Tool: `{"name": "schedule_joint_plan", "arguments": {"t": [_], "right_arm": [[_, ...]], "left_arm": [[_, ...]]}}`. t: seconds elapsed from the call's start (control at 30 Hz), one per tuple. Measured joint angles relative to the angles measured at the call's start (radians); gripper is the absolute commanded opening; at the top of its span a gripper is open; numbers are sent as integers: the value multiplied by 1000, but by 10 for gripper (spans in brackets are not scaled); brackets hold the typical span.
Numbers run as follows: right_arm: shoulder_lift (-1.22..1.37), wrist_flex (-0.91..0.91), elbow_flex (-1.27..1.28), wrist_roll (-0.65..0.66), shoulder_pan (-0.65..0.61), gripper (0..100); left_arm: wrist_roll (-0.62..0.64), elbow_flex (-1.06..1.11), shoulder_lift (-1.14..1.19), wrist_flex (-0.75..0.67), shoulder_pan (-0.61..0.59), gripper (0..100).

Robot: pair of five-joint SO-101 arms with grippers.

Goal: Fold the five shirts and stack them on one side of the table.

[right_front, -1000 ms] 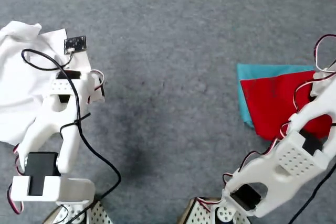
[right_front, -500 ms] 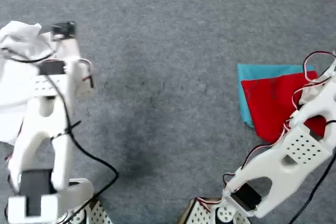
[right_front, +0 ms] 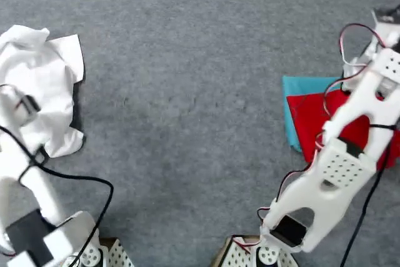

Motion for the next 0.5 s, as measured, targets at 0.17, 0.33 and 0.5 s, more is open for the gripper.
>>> {"name": "schedule_joint_plan", "arguments": {"t": [0.17,0.33,0.5], "right_arm": [[-91,0,0,0,-81,249],[-144,2,0,0,-149,288],[-164,3,0,0,-183,288]], "left_arm": [[-12,-6,152,-98,-75,232],[5,-6,301,-224,-78,186],[35,-20,358,-298,-83,15]]}}
